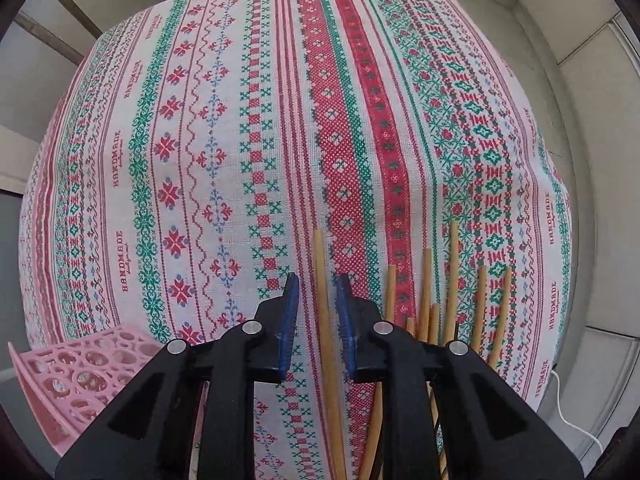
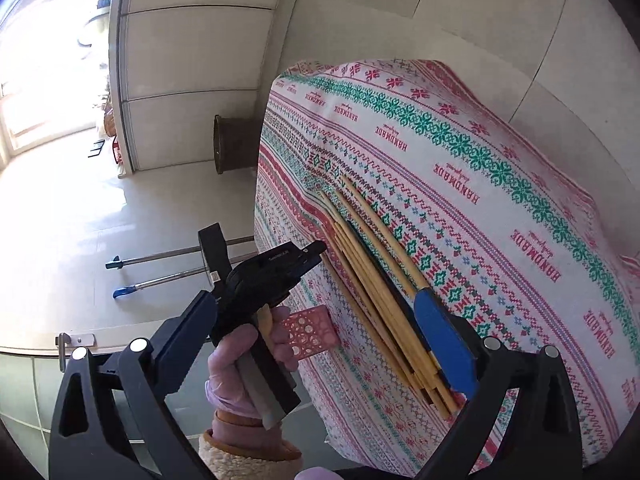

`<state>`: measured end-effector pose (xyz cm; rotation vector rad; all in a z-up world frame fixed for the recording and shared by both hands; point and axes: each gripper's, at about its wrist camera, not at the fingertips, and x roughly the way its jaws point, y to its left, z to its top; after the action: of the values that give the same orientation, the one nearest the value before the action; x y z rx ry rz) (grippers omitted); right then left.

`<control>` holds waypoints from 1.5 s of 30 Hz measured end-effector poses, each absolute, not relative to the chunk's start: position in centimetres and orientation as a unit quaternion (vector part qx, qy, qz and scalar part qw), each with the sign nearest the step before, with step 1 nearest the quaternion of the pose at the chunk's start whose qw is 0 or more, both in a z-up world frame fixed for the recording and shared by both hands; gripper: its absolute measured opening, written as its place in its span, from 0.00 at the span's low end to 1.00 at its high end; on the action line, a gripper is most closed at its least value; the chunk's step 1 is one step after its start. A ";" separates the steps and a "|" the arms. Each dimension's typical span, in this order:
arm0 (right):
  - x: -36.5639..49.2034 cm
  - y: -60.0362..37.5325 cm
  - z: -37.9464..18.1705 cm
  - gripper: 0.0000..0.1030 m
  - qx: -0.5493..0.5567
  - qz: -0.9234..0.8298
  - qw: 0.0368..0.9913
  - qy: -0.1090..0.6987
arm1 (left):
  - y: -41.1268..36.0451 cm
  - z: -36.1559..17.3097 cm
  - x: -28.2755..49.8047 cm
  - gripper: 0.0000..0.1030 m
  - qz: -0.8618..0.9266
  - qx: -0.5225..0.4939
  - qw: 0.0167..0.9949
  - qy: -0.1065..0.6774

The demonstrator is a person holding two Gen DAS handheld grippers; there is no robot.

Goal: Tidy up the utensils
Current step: 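Lower the right tool onto the chopsticks and grasp one chopstick, then lift the chopstick with the right tool and drop it into the pink basket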

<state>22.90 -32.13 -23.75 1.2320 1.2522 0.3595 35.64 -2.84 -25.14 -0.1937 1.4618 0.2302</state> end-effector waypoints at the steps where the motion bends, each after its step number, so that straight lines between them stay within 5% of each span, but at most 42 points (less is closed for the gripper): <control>1: 23.0 -32.3 -23.7 0.93 0.527 0.146 0.634 0.547 | -3.0 -25.4 35.5 0.14 0.104 -0.082 0.737 0.662; 3: 23.6 -32.3 -23.8 0.93 0.503 0.122 0.652 0.553 | -3.9 -25.9 35.3 0.05 0.089 -0.073 0.746 0.656; 12: 27.6 -28.8 -26.6 0.91 0.355 0.080 0.707 0.607 | -7.8 -23.7 24.3 0.04 -0.006 0.011 0.808 0.590; 20: 31.9 -22.7 -26.7 0.38 0.200 0.097 0.757 0.614 | -6.4 -18.3 14.2 0.04 -0.071 0.032 0.844 0.531; 30: 31.2 -17.9 -26.7 0.35 0.022 0.072 0.801 0.594 | -4.6 -16.6 12.8 0.04 -0.095 0.012 0.864 0.494; 32: 30.8 -17.1 -26.7 0.21 -0.025 0.058 0.811 0.581 | -4.1 -16.3 12.8 0.04 -0.094 0.009 0.867 0.490; 34: 30.7 -17.5 -26.7 0.06 -0.010 0.063 0.815 0.575 | -3.6 -16.0 12.7 0.04 -0.094 0.003 0.869 0.485; 45: 26.4 -23.0 -18.1 0.06 0.121 0.076 0.857 0.495 | -2.2 -11.5 11.5 0.04 -0.112 -0.033 0.898 0.424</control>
<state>26.41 -23.04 -18.08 0.2545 1.0410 0.1606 11.49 -2.24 -11.46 -0.0686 0.8779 -0.2329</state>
